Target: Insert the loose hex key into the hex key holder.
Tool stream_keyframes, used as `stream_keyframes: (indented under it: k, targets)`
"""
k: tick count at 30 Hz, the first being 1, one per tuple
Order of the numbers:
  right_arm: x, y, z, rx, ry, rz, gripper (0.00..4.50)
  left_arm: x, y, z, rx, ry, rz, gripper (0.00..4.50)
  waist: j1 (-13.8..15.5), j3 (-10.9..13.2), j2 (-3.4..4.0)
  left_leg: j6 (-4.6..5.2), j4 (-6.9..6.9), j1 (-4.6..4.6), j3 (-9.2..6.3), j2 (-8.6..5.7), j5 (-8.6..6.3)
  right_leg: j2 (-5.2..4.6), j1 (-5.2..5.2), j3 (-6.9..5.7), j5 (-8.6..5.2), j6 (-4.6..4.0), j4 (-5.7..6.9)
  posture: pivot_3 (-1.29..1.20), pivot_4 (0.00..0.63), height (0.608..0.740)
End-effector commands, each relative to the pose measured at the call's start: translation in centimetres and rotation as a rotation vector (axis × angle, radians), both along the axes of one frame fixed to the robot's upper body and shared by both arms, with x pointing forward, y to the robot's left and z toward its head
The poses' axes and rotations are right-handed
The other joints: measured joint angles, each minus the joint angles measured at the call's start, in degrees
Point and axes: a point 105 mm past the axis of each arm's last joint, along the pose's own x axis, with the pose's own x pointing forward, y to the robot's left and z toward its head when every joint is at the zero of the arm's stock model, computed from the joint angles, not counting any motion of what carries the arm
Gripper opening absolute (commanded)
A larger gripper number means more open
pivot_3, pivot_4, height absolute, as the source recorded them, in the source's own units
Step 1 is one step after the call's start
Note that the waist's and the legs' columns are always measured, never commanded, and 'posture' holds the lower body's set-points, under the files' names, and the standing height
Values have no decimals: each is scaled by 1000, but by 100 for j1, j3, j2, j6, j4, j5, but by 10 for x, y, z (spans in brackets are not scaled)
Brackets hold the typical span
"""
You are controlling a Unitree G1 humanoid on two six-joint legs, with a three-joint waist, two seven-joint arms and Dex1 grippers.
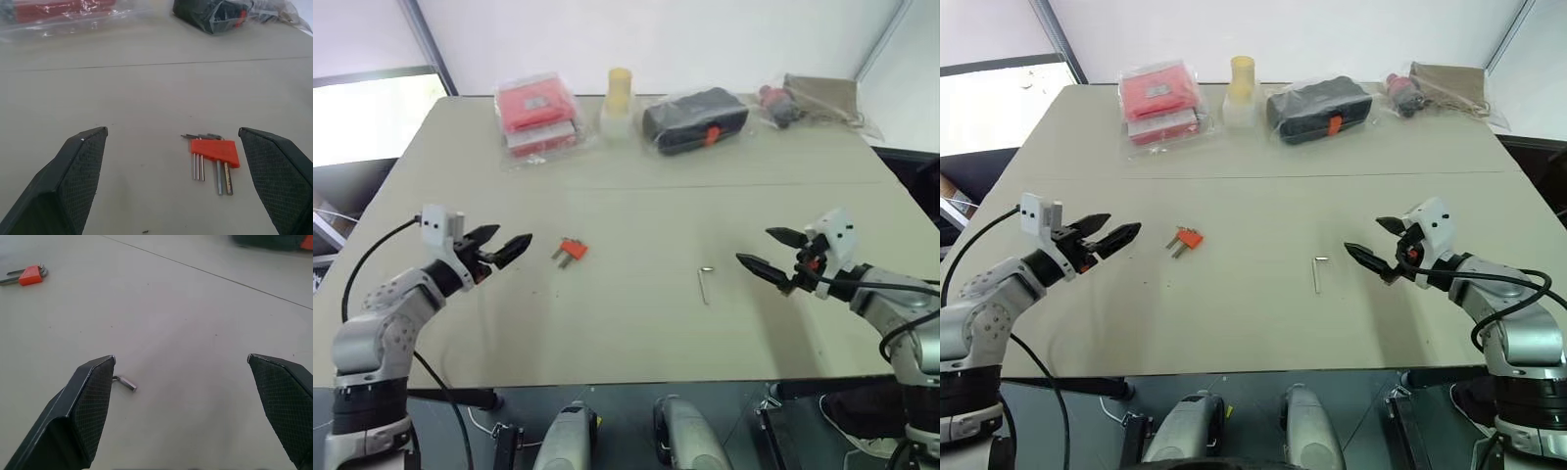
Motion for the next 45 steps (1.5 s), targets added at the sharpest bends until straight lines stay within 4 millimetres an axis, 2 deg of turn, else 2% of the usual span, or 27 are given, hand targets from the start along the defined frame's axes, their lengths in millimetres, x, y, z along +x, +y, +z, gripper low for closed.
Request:
stream_keyframes:
  k: [1, 11, 21, 25, 27, 32, 34, 36, 41, 43, 45]
  targets:
    - [4, 3, 15, -15, -62, 10, 4500, -1, 7, 22, 30, -94, 22, 4478, 0, 0, 0, 0, 0, 0, 0, 0, 0, 0, 0, 0, 0, 0, 0, 0, 150, 740]
    - [6, 3, 17, -39, -79, -7, 4500, -2, 16, 20, 63, -85, 23, 4478, 0, 0, 0, 0, 0, 0, 0, 0, 0, 0, 0, 0, 0, 0, 0, 0, 150, 740]
    - [9, 11, 17, -53, -101, 2, 4500, 4, 11, 19, 111, -75, -28, 4478, 0, 0, 0, 0, 1, 0, 0, 0, 0, 0, 0, -1, 0, -1, 0, 0, 150, 740]
    - [12, 22, 22, -53, -121, 36, 4500, 3, 4, 12, 227, -53, -119, 4478, -15, 0, 0, 0, 0, 0, 1, 0, 0, 1, 0, 0, 0, -1, 1, 0, 150, 740]
    - [13, 38, 25, -43, -132, 90, 4500, 0, -1, 12, 271, -47, -194, 4478, -27, 0, 0, 0, -2, 1, 0, 0, 0, 2, 0, 0, -6, -12, 0, 0, 150, 740]
    - [13, 97, 21, -45, -157, 266, 4500, -1, -7, 29, 307, -54, -322, 4478, -34, 0, 0, 0, -3, 2, -3, 6, 0, 8, -2, -3, -8, -15, 4, 0, 150, 740]
    - [15, 125, 15, -38, -164, 329, 4500, -5, -11, 35, 321, -25, -390, 4478, -32, 0, 1, 0, -5, 1, -1, 5, 0, 7, -3, -3, -7, -13, 3, 0, 150, 740]
    - [23, 166, 4, -21, -170, 363, 4500, -12, -13, 42, 346, 4, -455, 4478, -64, 0, 0, 0, -6, -2, -1, 5, 0, 7, -5, -3, -3, -6, 1, 0, 150, 740]
    - [30, 225, -14, -12, -170, 422, 4500, -19, -14, 51, 359, 19, -469, 4478, -120, 1, 0, 0, -14, -4, -9, 6, 0, 8, -12, -8, 2, 4, 7, 0, 150, 740]
    - [33, 239, -20, -15, -167, 430, 4500, -20, -13, 52, 354, 16, -455, 4478, -136, 1, 0, -1, -14, -6, -7, 4, 0, 4, -13, -7, 3, 6, 6, 0, 150, 740]
    - [39, 245, -23, -17, -167, 422, 4500, -21, -15, 52, 346, 16, -444, 4478, -144, 0, -1, -1, -13, -7, -5, 3, 0, 0, -13, -6, 3, 6, 5, 0, 150, 740]
